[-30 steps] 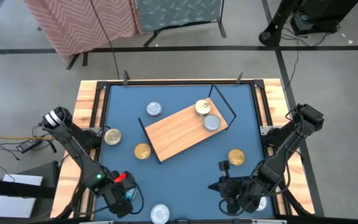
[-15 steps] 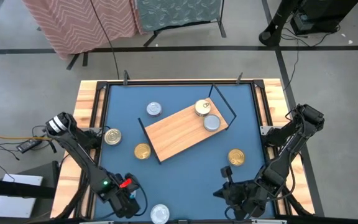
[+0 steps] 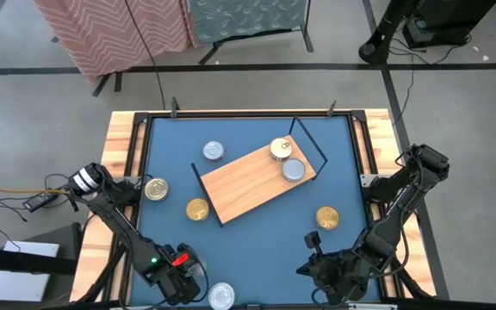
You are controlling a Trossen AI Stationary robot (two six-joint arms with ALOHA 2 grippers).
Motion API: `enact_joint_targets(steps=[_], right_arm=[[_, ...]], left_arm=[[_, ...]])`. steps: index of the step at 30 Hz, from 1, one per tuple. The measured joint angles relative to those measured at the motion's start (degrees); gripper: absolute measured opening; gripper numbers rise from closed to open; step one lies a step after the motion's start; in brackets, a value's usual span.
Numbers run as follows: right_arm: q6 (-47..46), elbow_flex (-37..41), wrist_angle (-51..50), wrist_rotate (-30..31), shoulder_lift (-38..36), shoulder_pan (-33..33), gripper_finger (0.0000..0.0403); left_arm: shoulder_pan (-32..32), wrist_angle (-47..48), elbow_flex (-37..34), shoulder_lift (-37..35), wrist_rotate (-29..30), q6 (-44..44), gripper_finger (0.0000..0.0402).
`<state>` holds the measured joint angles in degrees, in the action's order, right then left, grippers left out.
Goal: Stack canned seafood by type on shelf
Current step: Put the green/blue tuna can on the shelf
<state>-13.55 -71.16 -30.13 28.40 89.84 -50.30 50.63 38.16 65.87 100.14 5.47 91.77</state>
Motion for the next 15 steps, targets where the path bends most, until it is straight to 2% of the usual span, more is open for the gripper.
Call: enact_joint_targets(steps=[7, 15], right_arm=[[-0.34, 0.0, 0.76, -0.44, 0.0, 0.0, 0.0011], [0.09, 0.0, 2.17, -0.61, 0.0, 0.0, 0.0011]], left_arm=[[0.93, -0.74, -0.06, 0.0, -5.65, -0.38, 0.0187], [1.66, 0.7, 0.46, -0.02, -5.31, -3.3, 0.0074]])
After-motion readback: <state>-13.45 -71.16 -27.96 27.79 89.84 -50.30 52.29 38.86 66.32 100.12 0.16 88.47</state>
